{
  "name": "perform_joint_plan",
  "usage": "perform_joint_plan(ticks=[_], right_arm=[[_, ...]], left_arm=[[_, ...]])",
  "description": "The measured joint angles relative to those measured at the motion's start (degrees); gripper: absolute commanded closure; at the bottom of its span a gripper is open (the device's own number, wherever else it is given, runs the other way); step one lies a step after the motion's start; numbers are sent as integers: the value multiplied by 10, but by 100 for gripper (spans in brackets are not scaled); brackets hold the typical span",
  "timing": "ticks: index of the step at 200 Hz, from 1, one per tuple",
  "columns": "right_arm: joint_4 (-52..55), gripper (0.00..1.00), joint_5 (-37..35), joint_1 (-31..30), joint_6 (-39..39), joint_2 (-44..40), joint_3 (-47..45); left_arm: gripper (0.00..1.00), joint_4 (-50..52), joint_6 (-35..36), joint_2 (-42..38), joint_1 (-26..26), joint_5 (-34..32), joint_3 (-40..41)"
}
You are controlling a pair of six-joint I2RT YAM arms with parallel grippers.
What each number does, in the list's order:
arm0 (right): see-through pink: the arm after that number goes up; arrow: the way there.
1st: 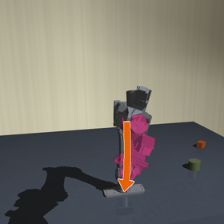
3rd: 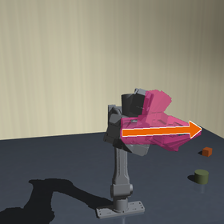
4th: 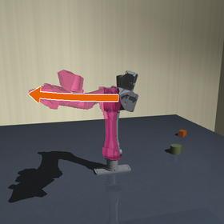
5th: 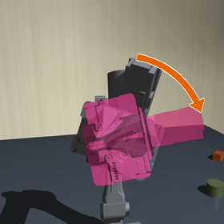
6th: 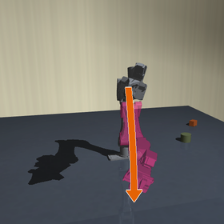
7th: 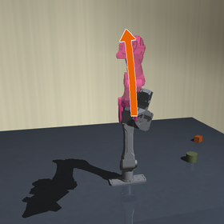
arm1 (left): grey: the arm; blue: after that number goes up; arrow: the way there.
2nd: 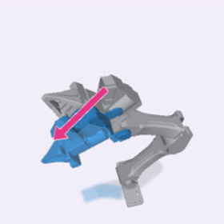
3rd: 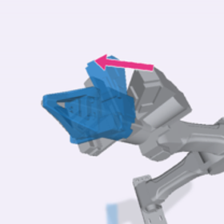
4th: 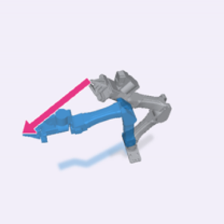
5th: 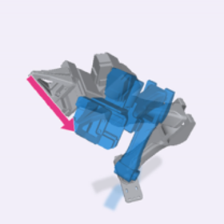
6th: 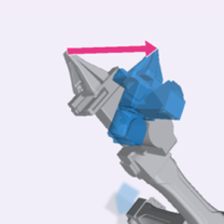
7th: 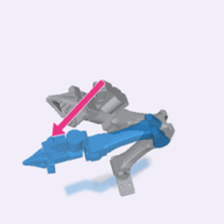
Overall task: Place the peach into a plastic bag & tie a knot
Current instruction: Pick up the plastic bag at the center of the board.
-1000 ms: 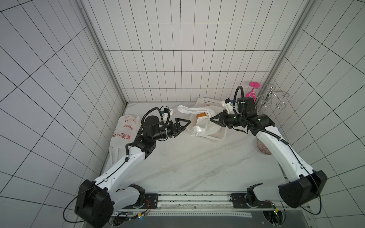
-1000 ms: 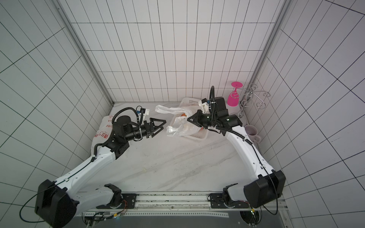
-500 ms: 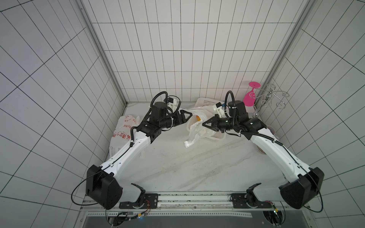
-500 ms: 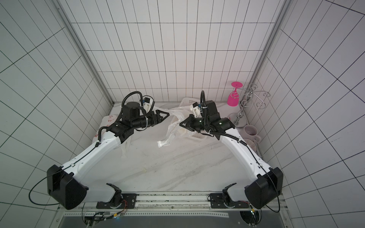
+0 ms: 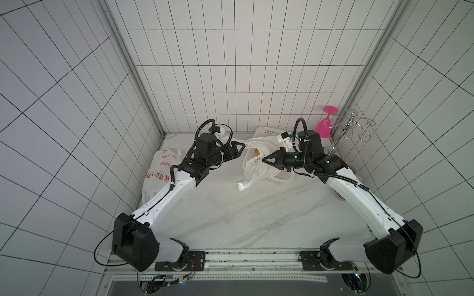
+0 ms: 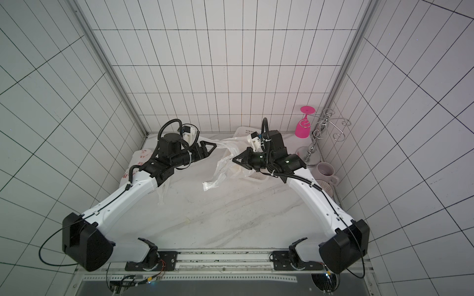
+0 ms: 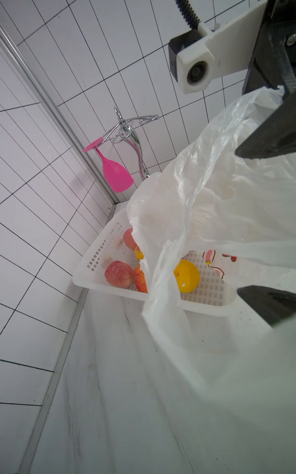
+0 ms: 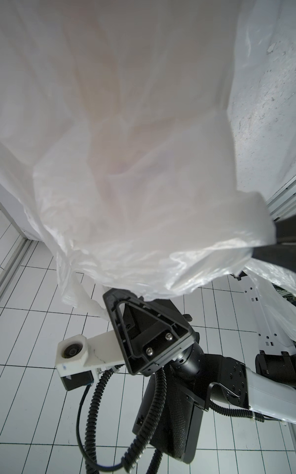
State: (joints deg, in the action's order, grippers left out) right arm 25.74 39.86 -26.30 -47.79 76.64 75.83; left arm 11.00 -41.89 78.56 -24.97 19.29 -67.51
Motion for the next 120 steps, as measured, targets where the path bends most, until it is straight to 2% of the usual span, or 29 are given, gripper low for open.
perform_joint_plan(ticks=[9, 21, 51, 69, 91, 120], right_arm=[[-3, 100, 1, 0, 0, -1, -1], [-7, 100, 2, 0, 0, -1, -2], [-12, 100, 2, 0, -12, -1, -7], [-12, 100, 2, 3, -16, -2, -7], [-8, 100, 12, 21, -19, -13, -7], [32, 100, 8, 63, 5, -38, -7]], left_arm=[[28, -13, -7, 2, 2, 0, 1], [37, -32, -15, 8, 3, 0, 1], [70, -53, -22, 24, 3, 0, 1], [90, -42, 2, 25, 7, 2, -2], [99, 24, 49, 12, 35, -3, -25], [100, 165, 136, -30, 83, -53, -112]])
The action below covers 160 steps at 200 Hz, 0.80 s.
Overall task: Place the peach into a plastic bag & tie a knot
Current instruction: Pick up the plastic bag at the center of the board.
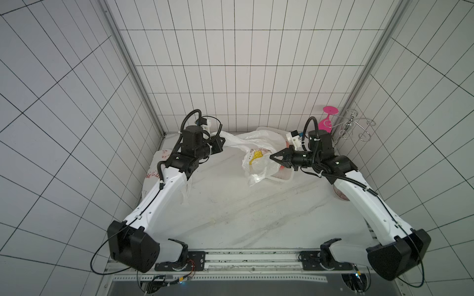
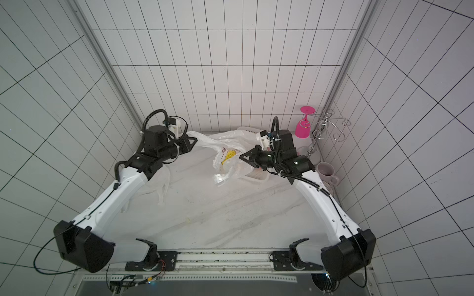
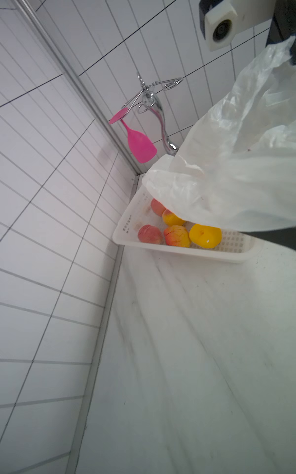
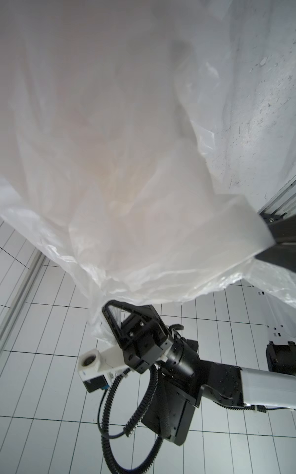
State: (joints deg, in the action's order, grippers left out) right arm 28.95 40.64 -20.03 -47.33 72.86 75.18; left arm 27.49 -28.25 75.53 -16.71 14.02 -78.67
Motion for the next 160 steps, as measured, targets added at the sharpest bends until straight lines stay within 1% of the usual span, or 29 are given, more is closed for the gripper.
perform_joint_plan(ticks=[17, 34, 62, 80, 103, 124, 142, 160], right_arm=[[33, 100, -15, 11, 26, 2, 1], [56, 100, -30, 5, 50, 30, 8], [82, 100, -71, -18, 84, 108, 75], [77, 100, -71, -24, 85, 139, 113], [64, 100, -59, -50, 78, 174, 171], [25, 100, -31, -80, 59, 198, 183], [10, 100, -12, -97, 53, 235, 184], [16, 100, -21, -97, 65, 285, 184]], left_arm=[[100, 58, 41, -31, 3, -20, -56], [100, 119, 78, -52, -3, -26, -116], [100, 220, 118, -45, -6, -35, -210], [100, 259, 129, -38, -9, -35, -248], [100, 278, 129, -42, -17, -35, -264], [100, 294, 128, -42, -23, -32, -260], [100, 300, 127, -39, -30, -30, -234], [100, 304, 125, -30, -37, -30, -194]])
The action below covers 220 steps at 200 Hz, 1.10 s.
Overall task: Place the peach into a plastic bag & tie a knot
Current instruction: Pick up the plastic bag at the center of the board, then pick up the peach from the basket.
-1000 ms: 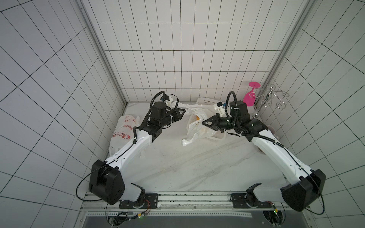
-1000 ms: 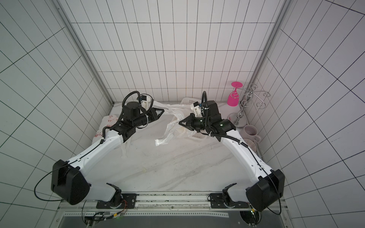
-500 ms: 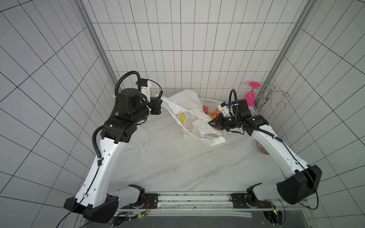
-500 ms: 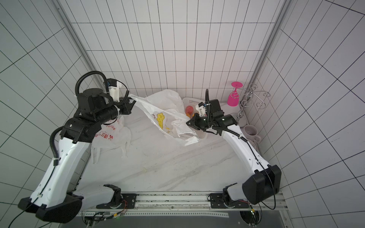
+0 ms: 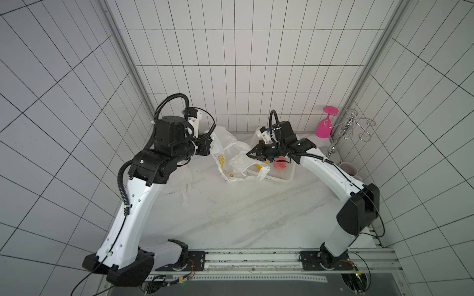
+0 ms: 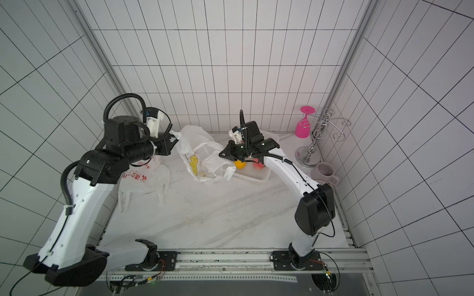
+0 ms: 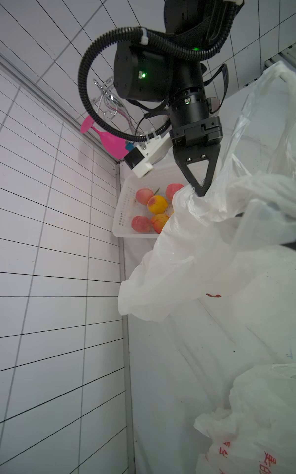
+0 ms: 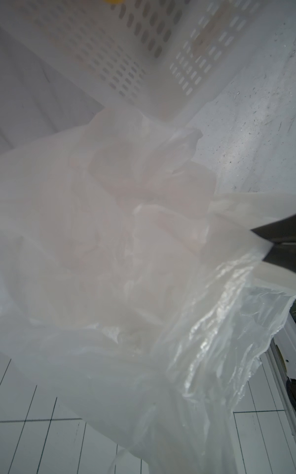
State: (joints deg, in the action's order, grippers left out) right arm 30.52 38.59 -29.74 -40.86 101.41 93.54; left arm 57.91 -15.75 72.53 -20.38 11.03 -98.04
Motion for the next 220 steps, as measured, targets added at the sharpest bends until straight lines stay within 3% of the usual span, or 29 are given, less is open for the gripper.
perform_joint_plan(ticks=[32, 40, 60, 80, 104, 131, 171, 198, 220], right_arm=[[42, 96, -47, 16, 33, 53, 0], [49, 89, -51, 24, 41, 52, 0], [62, 59, -52, 48, 63, 35, 0], [78, 45, -52, 74, 83, -1, 0], [90, 40, -61, 116, 94, -52, -1], [119, 36, -132, 154, 113, -74, 0], [165, 31, -229, 123, 137, 17, 0], [175, 27, -250, 92, 142, 84, 1], [182, 18, -256, 66, 138, 136, 21]], left_arm=[[100, -4, -7, 33, -4, 2, 64], [100, -7, -8, 42, -5, 3, 68], [100, -29, -8, 53, -5, 14, 69], [100, -50, -12, 59, -5, 31, 63], [100, -64, -12, 76, -3, 36, 54], [100, -67, -12, 87, 17, 36, 54], [100, -73, -14, 82, 54, 22, 52], [100, -79, -16, 71, 65, 14, 53], [100, -82, -18, 66, 66, 14, 53]])
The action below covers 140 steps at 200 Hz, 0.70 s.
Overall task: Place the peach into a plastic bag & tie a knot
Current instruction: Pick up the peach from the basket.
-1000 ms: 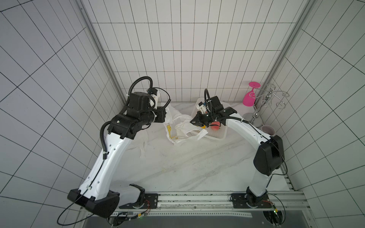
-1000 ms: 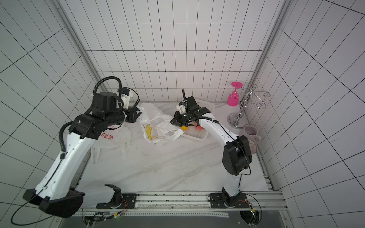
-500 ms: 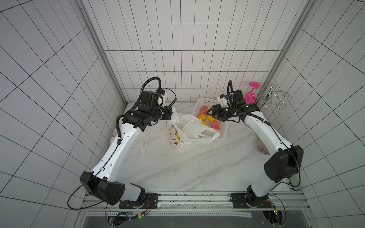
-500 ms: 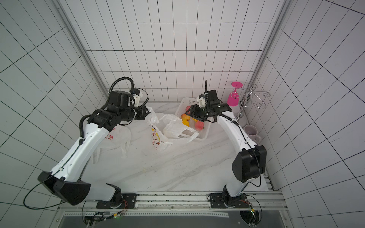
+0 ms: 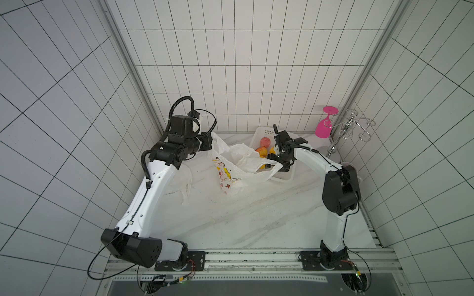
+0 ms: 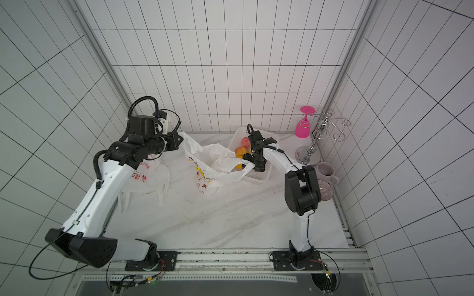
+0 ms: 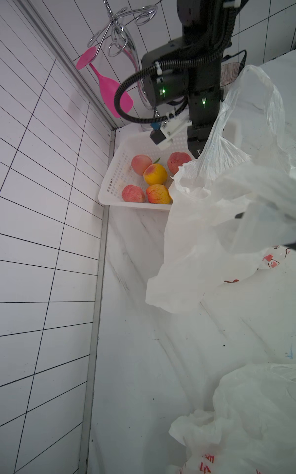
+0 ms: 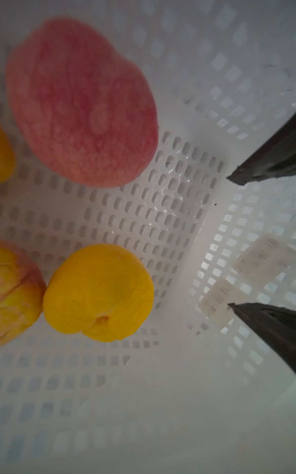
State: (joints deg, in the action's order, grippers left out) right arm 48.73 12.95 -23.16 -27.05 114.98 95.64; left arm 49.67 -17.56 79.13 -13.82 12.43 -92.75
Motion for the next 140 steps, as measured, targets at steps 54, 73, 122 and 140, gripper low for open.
perform_joint_plan(ticks=[54, 73, 122, 140], right_arm=[[0, 14, -18, -27, -12, 76, 97], [-1, 14, -32, -27, -13, 104, 144], [6, 31, -52, -27, -12, 158, 191], [8, 42, -51, -23, -10, 159, 192]], left_arm=[[100, -15, -4, -2, 0, 10, 8], [100, -16, -5, -2, -1, 15, 14], [100, -23, -8, -7, -2, 27, 22], [100, -23, -9, -11, -3, 30, 26]])
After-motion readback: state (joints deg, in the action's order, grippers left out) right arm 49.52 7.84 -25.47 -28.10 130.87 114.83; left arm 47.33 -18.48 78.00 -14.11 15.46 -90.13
